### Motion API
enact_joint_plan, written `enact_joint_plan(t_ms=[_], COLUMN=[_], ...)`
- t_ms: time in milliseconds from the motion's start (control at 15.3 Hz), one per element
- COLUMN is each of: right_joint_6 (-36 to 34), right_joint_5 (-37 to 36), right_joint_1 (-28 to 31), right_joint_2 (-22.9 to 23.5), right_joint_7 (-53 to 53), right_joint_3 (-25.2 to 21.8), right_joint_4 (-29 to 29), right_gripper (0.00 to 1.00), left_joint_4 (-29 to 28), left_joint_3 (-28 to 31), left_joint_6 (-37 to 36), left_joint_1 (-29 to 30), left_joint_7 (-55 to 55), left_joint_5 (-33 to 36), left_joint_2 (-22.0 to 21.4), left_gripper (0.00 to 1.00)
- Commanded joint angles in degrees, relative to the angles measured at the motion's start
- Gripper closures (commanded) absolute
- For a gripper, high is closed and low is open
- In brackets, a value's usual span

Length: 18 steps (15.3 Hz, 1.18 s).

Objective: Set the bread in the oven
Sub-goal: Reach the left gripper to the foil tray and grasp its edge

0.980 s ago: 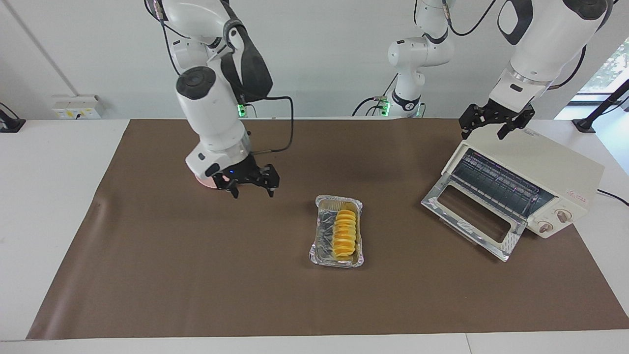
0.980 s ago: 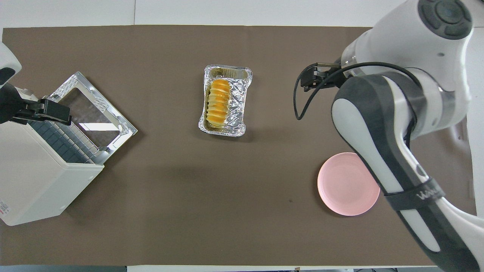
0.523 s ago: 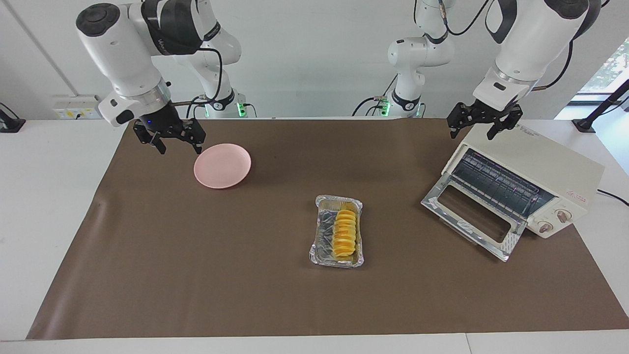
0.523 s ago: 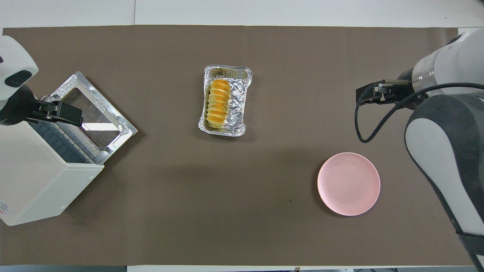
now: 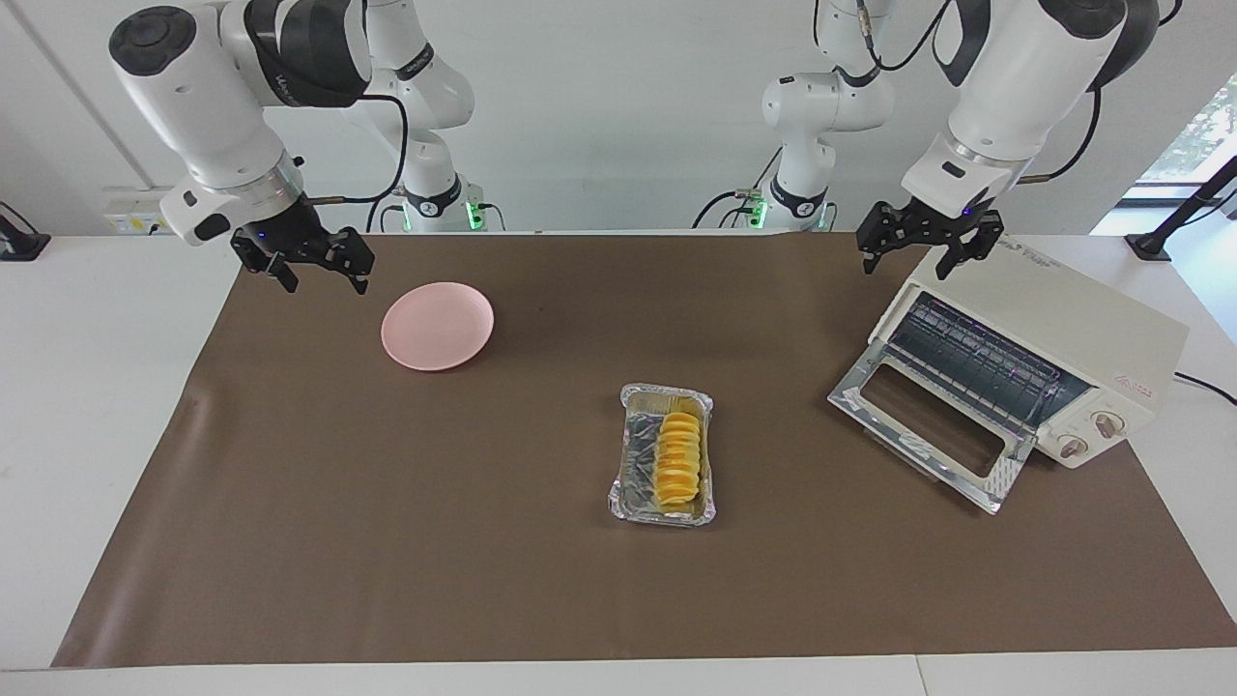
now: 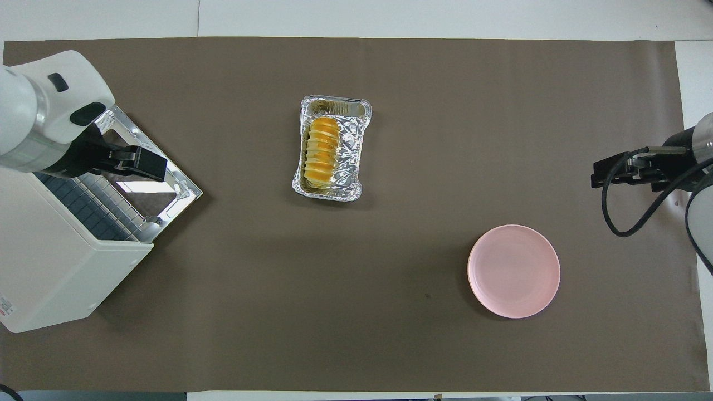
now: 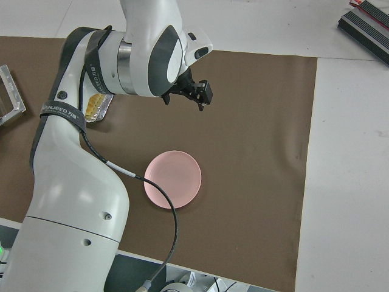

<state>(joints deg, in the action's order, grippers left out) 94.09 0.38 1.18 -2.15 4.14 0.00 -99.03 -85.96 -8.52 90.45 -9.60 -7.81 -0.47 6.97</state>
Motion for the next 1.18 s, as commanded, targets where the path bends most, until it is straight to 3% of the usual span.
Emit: enact_joint_plan(t_ms=[0, 131, 523, 653, 719, 915, 1111], right_joint_6=[-3.7, -4.7, -4.4, -4.5, -4.7, -4.7, -4.7], right_joint_5=[-0.6, -0.6, -0.6, -0.6, -0.6, -0.6, -0.6], right_joint_1=[1.2, 1.3, 1.0, 1.0, 1.0, 0.8, 0.8], right_joint_2=[2.6, 2.9, 2.9, 2.9, 2.5, 1.9, 1.4], right_joint_7=[-1.2, -1.2, -0.7, -0.7, -1.0, -1.1, -1.1], right_joint_3=[0.8, 0.8, 0.8, 0.8, 0.8, 0.9, 0.9], right_joint_4=[5.8, 6.7, 5.9, 5.9, 5.2, 5.0, 5.0], right_gripper=[0.0, 0.0, 0.0, 0.0, 0.0, 0.0, 0.0], left_joint_4=[12.5, 18.0, 18.2, 18.8, 18.9, 18.7, 18.3], left_joint_3=[1.1, 1.1, 2.1, 3.1, 6.8, 7.1, 7.1], left_joint_6=[-0.2, 1.4, 11.2, 14.1, 15.2, 19.1, 20.8], left_joint_1=[-6.5, -9.1, -15.3, -19.6, -24.0, -25.1, -26.3], left_joint_7=[-7.6, -10.1, -17.3, -20.1, -21.5, -21.5, -21.5], left_joint_5=[-0.7, -1.3, -2.4, -1.6, -1.6, -1.6, -1.5], left_joint_2=[12.2, 17.8, 24.2, 28.0, 29.0, 32.7, 33.3], left_gripper=[0.0, 0.0, 0.0, 0.0, 0.0, 0.0, 0.0])
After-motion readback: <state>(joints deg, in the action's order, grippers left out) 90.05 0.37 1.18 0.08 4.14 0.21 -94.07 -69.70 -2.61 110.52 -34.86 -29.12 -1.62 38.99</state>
